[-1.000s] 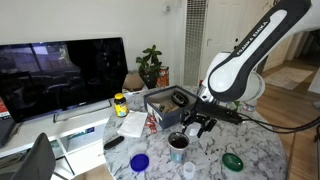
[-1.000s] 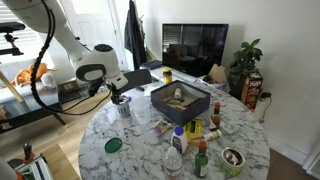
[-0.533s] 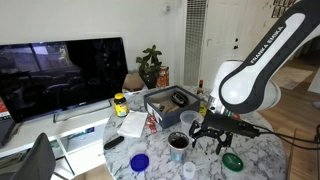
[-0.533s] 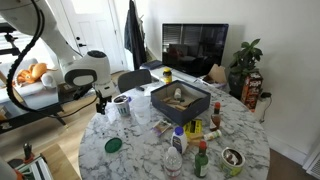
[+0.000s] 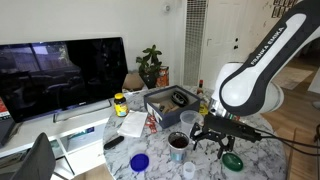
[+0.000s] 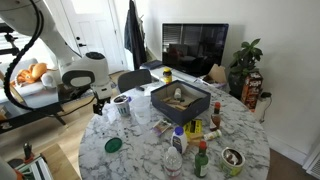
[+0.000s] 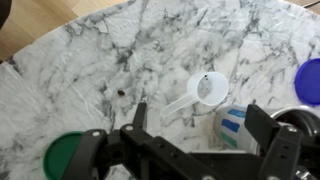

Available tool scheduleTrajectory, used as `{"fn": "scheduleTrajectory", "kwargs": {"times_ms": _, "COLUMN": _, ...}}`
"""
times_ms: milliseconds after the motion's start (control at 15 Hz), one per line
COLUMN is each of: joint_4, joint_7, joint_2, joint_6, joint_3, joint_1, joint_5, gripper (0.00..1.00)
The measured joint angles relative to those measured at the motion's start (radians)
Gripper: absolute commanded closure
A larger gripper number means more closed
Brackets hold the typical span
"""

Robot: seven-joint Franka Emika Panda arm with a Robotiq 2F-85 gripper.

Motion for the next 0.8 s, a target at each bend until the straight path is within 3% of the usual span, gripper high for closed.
{"fn": "scheduleTrajectory", "kwargs": {"times_ms": 400, "joint_4": 0.056, "joint_7": 0.085, "joint_2": 0.145, "joint_6": 0.000, "joint_3": -0.011, "joint_1": -0.013, "joint_5": 0.160, "gripper": 0.00}}
{"fn": "scheduleTrajectory", "kwargs": {"times_ms": 533, "joint_4": 0.080, "joint_7": 0.079, "joint_2": 0.185, "joint_6": 0.003, "joint_3": -0.006, "joint_1": -0.029, "joint_5": 0.240, "gripper": 0.07}}
{"fn": "scheduleTrajectory", "kwargs": {"times_ms": 733, "joint_4": 0.114, "joint_7": 0.050, "joint_2": 0.230, "joint_6": 0.008, "joint_3": 0.002, "joint_1": -0.057, "joint_5": 0.350, "gripper": 0.09}}
{"fn": "scheduleTrajectory", "kwargs": {"times_ms": 800, "joint_4": 0.123, "joint_7": 0.041, "joint_2": 0.244, "joint_6": 0.008, "joint_3": 0.002, "joint_1": -0.064, "joint_5": 0.380, "gripper": 0.14}}
